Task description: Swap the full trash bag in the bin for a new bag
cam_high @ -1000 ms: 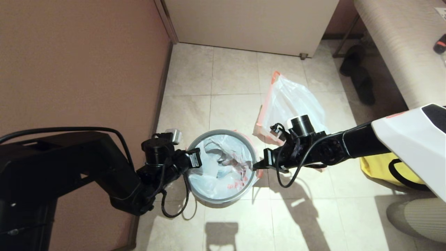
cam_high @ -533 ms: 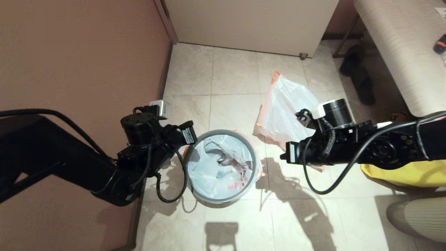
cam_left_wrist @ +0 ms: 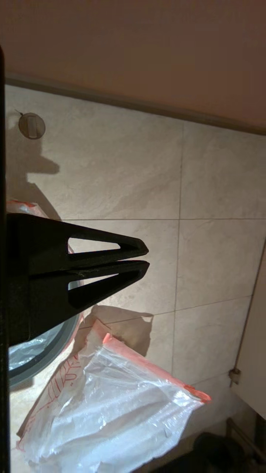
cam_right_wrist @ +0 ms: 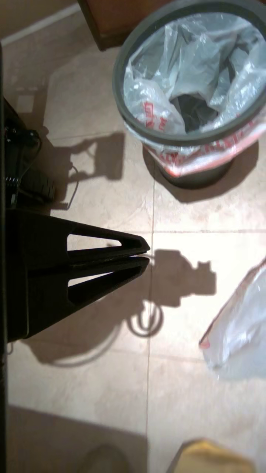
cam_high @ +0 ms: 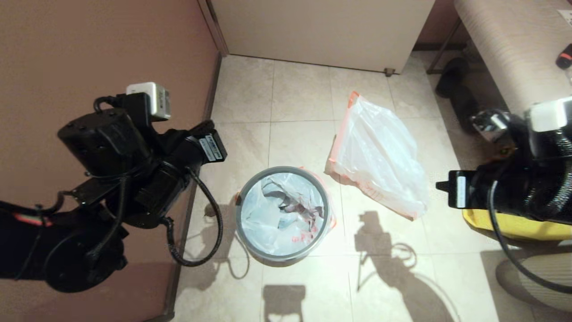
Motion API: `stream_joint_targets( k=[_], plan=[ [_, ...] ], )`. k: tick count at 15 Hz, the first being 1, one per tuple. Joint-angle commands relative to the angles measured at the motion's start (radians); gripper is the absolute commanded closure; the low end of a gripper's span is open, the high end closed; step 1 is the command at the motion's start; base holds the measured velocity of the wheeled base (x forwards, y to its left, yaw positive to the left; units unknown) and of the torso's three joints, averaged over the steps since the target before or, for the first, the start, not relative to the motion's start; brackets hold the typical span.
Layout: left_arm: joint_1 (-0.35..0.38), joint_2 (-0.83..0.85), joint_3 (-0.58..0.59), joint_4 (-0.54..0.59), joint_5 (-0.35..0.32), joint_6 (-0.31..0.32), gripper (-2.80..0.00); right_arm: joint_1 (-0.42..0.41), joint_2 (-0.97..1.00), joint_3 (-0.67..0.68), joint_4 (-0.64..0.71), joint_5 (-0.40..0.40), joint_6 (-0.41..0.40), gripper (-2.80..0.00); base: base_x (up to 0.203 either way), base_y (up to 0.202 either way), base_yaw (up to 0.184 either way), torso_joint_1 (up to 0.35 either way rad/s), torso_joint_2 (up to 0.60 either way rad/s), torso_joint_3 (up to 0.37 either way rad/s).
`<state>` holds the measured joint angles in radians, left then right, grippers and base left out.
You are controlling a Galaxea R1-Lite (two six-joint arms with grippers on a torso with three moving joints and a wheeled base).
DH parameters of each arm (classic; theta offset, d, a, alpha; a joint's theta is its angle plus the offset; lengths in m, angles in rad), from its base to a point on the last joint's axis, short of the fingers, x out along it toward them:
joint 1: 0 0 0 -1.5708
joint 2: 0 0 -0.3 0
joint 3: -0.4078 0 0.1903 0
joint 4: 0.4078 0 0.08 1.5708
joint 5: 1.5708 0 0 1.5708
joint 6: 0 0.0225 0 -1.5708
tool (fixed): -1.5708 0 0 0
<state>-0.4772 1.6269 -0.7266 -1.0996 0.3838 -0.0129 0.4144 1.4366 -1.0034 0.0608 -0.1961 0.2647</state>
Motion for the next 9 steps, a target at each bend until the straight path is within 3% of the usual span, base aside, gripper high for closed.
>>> stream_joint_targets(
  k=[1,5,9],
  plan=[
    [0.023,-0.162,0.063,-0.003,0.008,0.014,0.00,-0.058,-0.179,0.082,0.009,-0.016,-0.003,0.00,0.000,0.000,0.000,0.000,0.00,0.000],
    [0.149,-0.374,0.165,-0.004,0.003,0.076,0.00,-0.139,-0.425,0.157,0.010,-0.058,-0.009,0.00,0.000,0.000,0.000,0.000,0.00,0.000],
    [0.229,-0.578,0.352,-0.003,0.002,0.111,0.00,-0.249,-0.654,0.156,0.038,-0.079,-0.089,0.00,0.000,0.000,0.000,0.000,0.00,0.000]
  ],
)
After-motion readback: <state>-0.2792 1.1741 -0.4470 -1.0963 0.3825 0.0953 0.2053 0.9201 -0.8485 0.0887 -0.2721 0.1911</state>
